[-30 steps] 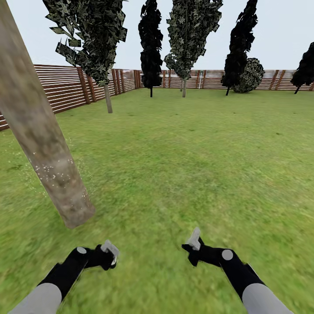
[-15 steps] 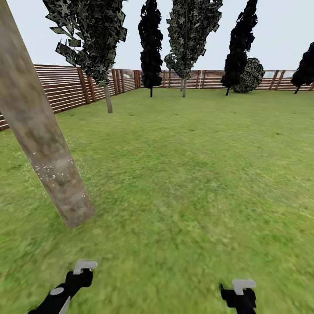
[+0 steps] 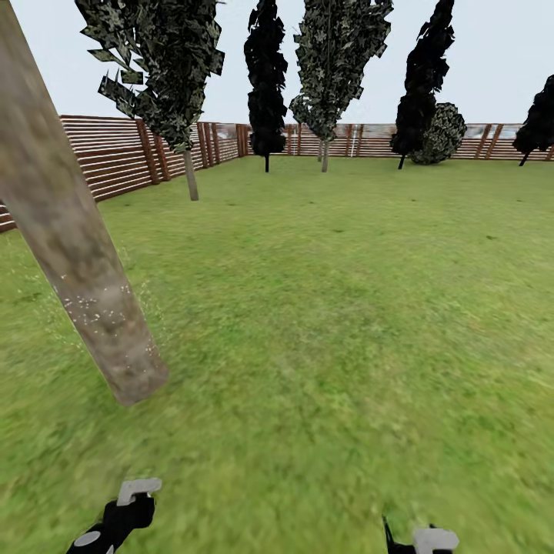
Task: In the garden, pick up the pesticide atomizer on the floor and spray pesticide onto both trees until each tree trunk is fully covered.
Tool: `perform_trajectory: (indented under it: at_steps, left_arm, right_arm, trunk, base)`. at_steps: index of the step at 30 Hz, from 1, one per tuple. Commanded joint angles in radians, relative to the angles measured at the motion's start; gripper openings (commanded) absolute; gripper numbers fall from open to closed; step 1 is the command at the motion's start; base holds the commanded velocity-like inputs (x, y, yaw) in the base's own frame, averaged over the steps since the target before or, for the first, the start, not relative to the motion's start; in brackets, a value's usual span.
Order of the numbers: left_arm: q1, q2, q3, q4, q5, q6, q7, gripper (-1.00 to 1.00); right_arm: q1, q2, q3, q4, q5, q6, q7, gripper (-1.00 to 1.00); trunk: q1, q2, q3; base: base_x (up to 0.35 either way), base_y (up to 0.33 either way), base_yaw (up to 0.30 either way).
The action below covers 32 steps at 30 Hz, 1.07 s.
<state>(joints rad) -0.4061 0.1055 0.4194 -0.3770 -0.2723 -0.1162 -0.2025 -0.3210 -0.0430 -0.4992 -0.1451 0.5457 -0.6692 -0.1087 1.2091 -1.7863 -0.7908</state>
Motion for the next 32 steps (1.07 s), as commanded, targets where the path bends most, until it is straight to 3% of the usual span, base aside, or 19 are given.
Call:
perform_trajectory:
  at_steps: [1, 3, 7, 11, 32]
  left_arm:
    - [0.007, -0.001, 0.002, 0.000, 0.001, -0.001, 0.000, -1.00]
    - [0.011, -0.001, 0.002, 0.001, 0.000, -0.002, 0.000, -1.00]
    - [0.012, -0.003, 0.001, 0.001, -0.001, -0.004, -0.001, -1.00]
    - [0.012, -0.003, 0.001, 0.003, -0.002, -0.005, -0.002, -1.00]
    - [0.012, -0.003, 0.001, 0.001, -0.001, -0.006, -0.002, -1.00]
  right_arm:
    - [0.034, -0.003, 0.001, -0.001, 0.001, -0.086, 0.000, 1.00]
    - [0.047, 0.002, 0.002, 0.000, 0.003, -0.117, 0.000, 1.00]
    - [0.049, 0.003, 0.002, 0.093, 0.005, -0.118, 0.001, 1.00]
    - [0.050, 0.003, 0.002, 0.116, 0.005, -0.118, 0.000, 1.00]
    - [0.050, 0.003, 0.002, 0.116, 0.005, -0.118, 0.001, 1.00]
  trunk:
    - [-0.004, 0.007, 0.004]
    - [-0.012, 0.021, 0.010]
    - [-0.027, 0.049, 0.022]
    - [-0.042, 0.077, 0.035]
    - [-0.042, 0.077, 0.035]
  base:
    - [0.000, 0.000, 0.000]
    - [0.000, 0.000, 0.000]
    - [0.000, 0.000, 0.000]
    - [0.000, 0.000, 0.000]
    - [0.000, 0.000, 0.000]
